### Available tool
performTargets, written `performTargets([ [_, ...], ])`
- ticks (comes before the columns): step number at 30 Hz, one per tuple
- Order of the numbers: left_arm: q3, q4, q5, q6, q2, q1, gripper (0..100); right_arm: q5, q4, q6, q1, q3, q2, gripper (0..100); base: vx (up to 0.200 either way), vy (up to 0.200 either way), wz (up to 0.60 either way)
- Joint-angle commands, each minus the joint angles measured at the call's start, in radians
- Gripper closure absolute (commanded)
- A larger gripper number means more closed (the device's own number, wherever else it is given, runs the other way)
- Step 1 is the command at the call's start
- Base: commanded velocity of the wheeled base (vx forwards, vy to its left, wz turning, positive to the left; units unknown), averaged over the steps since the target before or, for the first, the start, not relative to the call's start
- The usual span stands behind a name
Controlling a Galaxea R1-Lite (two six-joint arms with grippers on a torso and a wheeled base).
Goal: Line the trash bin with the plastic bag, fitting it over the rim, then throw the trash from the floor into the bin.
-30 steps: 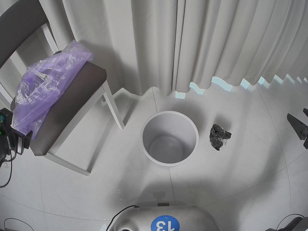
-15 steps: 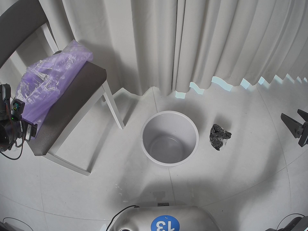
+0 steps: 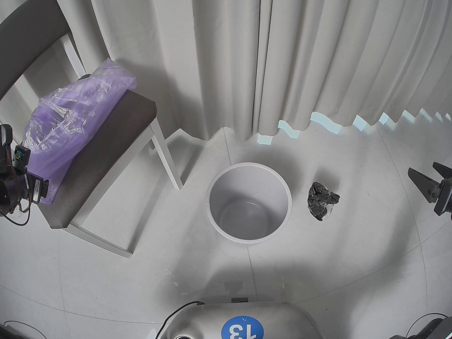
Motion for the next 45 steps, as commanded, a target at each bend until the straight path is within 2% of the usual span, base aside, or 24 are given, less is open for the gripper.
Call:
performTargets([
  [1,-0.002,0.0,0.0,0.0,0.01,0.006,0,0.001,0.0,0.0,0.0,0.001,0.001,0,0.0,0.0,0.0],
  [5,0.0,-0.006,0.001,0.003,0.011,0.004,0,0.001,0.0,0.0,0.0,0.0,-0.001,0,0.0,0.0,0.0],
  [6,0.0,-0.006,0.001,0.004,0.011,0.004,100,0.001,0.0,0.0,0.0,0.0,-0.001,0,0.0,0.0,0.0],
  [21,-0.003,-0.014,0.0,0.001,-0.033,-0.008,100,0.001,-0.002,0.001,0.005,-0.002,-0.002,0,0.0,0.0,0.0],
  [25,-0.006,-0.019,0.0,0.0,-0.059,-0.014,100,0.001,-0.037,0.017,0.037,0.0,-0.001,0,0.0,0.0,0.0],
  [26,-0.002,-0.017,-0.002,-0.002,-0.082,-0.016,100,-0.004,-0.098,0.049,0.089,0.004,0.001,0,0.0,0.0,0.0],
  [28,0.006,-0.017,-0.002,-0.002,-0.094,-0.023,100,-0.024,-0.134,0.06,0.138,0.013,0.001,0,0.0,0.0,0.0],
  [32,0.007,-0.017,-0.003,-0.019,-0.127,-0.037,100,-0.157,-0.154,0.067,0.246,0.012,0.019,0,0.0,0.0,0.0],
  [35,0.0,-0.019,-0.025,-0.02,-0.14,-0.042,100,-0.225,-0.195,0.075,0.302,0.017,0.045,0,0.0,0.0,0.0],
  [40,0.0,-0.019,-0.06,-0.022,-0.179,-0.048,100,-0.292,-0.29,0.073,0.362,0.032,0.099,0,0.0,0.0,0.0],
  [45,-0.031,-0.017,-0.066,-0.022,-0.18,-0.065,100,-0.299,-0.322,0.058,0.393,0.018,0.131,0,0.0,0.0,0.0],
])
